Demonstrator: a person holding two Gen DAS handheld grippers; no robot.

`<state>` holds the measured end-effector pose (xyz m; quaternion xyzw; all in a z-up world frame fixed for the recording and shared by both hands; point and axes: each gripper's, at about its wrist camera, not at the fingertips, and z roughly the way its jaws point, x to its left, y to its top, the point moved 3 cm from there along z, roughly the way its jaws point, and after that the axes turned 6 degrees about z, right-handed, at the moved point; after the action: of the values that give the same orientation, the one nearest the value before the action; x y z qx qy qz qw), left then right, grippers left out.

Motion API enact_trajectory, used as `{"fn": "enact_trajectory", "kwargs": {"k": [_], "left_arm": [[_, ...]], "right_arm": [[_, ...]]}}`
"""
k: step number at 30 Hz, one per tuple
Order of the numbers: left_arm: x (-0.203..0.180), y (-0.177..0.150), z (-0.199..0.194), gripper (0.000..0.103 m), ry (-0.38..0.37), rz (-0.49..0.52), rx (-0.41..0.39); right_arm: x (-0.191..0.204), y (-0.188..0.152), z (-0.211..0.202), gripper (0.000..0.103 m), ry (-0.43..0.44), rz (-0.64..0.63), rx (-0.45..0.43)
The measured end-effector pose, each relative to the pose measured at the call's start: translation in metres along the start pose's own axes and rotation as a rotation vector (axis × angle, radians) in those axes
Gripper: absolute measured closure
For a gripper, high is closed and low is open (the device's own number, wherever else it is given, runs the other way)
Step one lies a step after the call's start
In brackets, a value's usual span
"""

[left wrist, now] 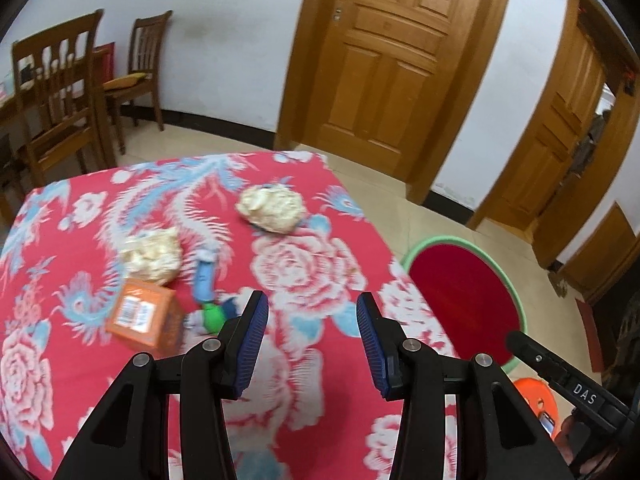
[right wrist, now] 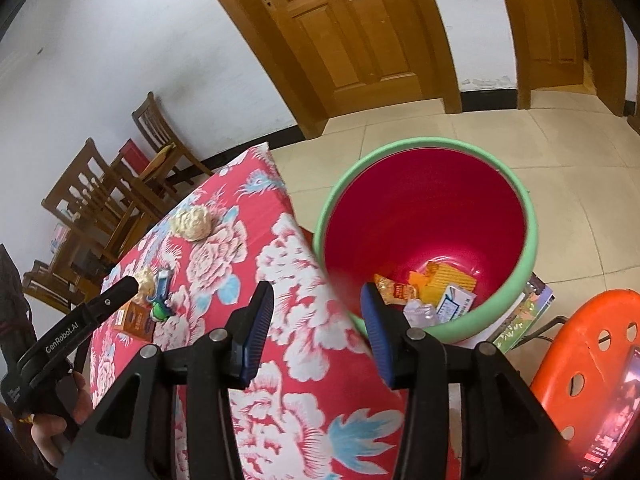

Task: Collect trash
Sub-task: 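Move both open grippers back toward the orange box on the table, then grasp the orange box with left gripper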

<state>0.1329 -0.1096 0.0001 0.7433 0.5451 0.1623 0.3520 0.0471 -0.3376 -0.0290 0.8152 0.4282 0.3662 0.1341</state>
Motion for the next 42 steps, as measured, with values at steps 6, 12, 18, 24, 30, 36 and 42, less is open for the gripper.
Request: {"fn": "enact_trajectory", "kwargs": {"k": [6, 12, 18, 24, 30, 36, 42], "left_arm": [[0.031, -0.003, -0.01, 0.054, 0.054, -0.042, -0.015], [0.062, -0.009, -0.015, 0.049, 0.115, -0.086, -0.023], [0.088, -0.016, -0.013, 0.048, 0.159, -0.125, -0.011], [0.098, -0.023, -0.001, 0.046, 0.163, -0.129, 0.024], [0.098, -0.029, 0.012, 0.046, 0.149, -0.119, 0.05], [0.103, -0.033, 0.02, 0.046, 0.146, -0.122, 0.056], [0.107, -0.036, 0.02, 0.053, 0.122, -0.124, 0.047]], "right_arm": [[0.015, -0.007, 0.006, 0.055, 0.007, -0.029, 0.017], [0.03, -0.014, 0.012, 0.055, 0.008, -0.054, 0.032], [0.042, -0.018, 0.019, 0.054, 0.004, -0.079, 0.047], [0.054, -0.022, 0.027, 0.054, 0.0, -0.102, 0.065], [0.064, -0.025, 0.035, 0.054, -0.006, -0.124, 0.081], [0.075, -0.028, 0.042, 0.054, -0.005, -0.148, 0.096], [0.088, -0.032, 0.051, 0.054, 0.002, -0.176, 0.113]]}}
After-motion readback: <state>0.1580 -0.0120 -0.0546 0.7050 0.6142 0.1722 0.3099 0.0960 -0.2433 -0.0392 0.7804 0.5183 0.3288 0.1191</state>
